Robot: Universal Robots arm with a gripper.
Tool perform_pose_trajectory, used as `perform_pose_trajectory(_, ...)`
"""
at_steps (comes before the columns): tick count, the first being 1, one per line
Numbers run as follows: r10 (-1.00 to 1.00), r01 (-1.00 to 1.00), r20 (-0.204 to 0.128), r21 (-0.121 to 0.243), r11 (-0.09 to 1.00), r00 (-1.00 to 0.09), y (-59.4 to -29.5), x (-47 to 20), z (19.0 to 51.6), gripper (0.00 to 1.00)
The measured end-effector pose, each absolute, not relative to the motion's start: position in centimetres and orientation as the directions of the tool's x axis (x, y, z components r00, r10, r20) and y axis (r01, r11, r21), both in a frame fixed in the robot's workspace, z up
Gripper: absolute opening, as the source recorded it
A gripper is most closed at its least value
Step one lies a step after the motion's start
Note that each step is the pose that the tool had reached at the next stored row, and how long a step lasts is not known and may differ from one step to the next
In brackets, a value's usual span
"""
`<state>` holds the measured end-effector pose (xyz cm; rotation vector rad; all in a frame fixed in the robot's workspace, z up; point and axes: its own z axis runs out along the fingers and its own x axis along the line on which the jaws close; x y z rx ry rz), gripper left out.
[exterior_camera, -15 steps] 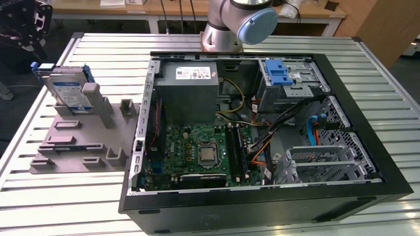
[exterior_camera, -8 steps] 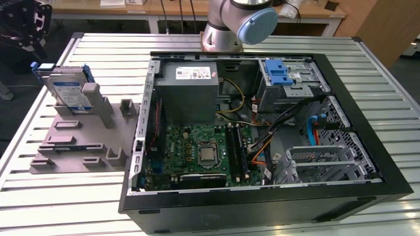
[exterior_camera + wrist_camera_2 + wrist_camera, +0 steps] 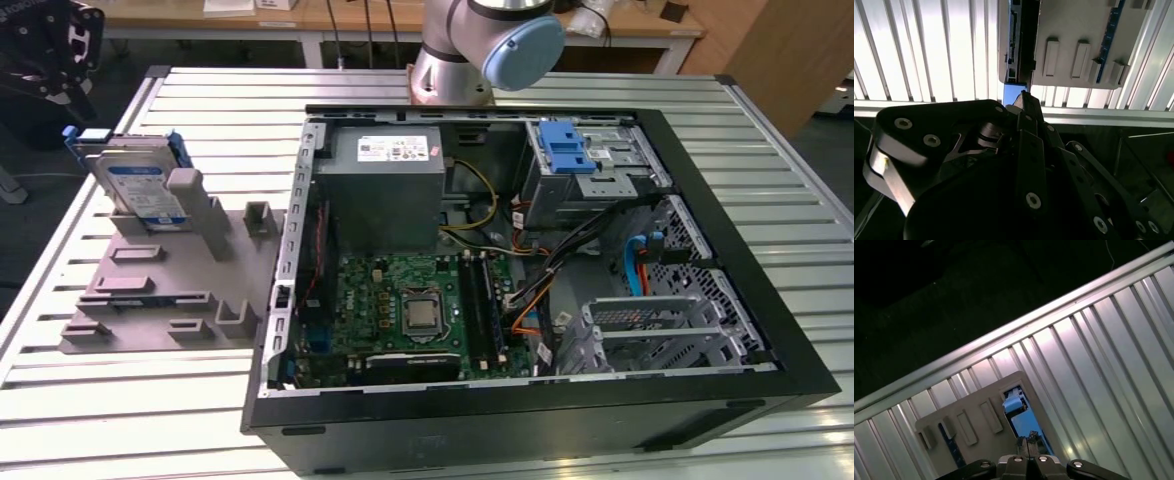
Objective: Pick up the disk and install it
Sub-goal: 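Pick up the disk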
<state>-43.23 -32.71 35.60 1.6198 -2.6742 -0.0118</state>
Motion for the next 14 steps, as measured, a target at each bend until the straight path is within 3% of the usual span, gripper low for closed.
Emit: perform_pose_trajectory(14, -0.919, -0.919, 0.009, 0.014, 0.394, -0.394, -32.71, -43.23, 35.60, 0.11)
